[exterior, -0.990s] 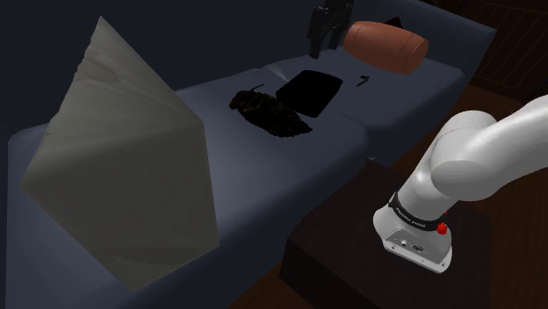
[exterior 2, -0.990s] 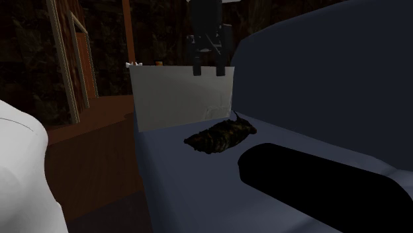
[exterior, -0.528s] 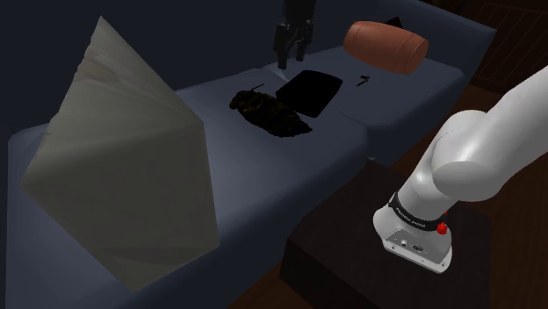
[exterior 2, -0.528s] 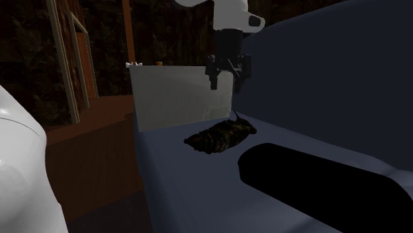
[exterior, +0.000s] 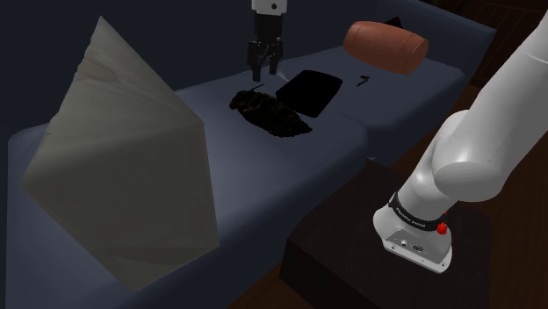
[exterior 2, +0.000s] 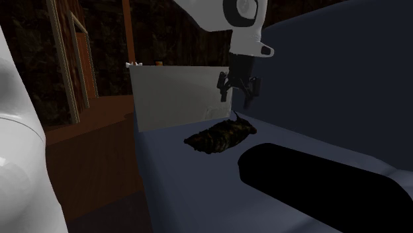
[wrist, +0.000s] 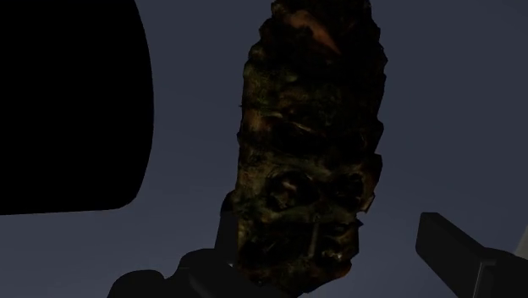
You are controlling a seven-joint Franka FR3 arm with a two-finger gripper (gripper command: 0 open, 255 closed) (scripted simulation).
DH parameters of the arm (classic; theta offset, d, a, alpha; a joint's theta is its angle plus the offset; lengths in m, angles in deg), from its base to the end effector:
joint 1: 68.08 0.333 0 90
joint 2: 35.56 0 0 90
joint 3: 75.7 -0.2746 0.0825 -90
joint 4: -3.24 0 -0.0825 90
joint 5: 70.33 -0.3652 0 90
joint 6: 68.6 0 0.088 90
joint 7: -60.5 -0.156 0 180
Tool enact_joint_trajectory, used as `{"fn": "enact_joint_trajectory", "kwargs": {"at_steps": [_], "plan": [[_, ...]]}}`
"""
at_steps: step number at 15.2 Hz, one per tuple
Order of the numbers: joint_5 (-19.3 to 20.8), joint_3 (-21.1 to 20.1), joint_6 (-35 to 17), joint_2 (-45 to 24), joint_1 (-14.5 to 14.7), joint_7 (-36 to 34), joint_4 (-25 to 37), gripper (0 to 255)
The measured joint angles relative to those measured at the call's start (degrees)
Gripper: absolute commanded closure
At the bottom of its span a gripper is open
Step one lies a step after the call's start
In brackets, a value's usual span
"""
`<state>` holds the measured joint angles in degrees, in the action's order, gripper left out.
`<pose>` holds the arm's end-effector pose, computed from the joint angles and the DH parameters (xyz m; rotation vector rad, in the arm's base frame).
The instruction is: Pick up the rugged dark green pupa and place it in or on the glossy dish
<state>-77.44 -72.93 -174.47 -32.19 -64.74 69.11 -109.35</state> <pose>0.5171 0.0206 0.4097 -3.0100 -0.1852 0.0753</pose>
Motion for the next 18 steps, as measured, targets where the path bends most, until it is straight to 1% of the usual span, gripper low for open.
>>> {"fn": "enact_joint_trajectory", "kwargs": {"at_steps": [7,13,14,18], "plan": [[-0.5,-0.3,-4.8,-1.4,0.3,0.4,-3.5,0],[-0.5,-0.3,-5.4,-1.5,0.3,0.4,-4.0,0],[-0.5,-0.3,-5.4,-1.5,0.3,0.4,-4.0,255],[-0.5,-0.3,-5.4,-1.5,0.3,0.4,-4.0,255]]}}
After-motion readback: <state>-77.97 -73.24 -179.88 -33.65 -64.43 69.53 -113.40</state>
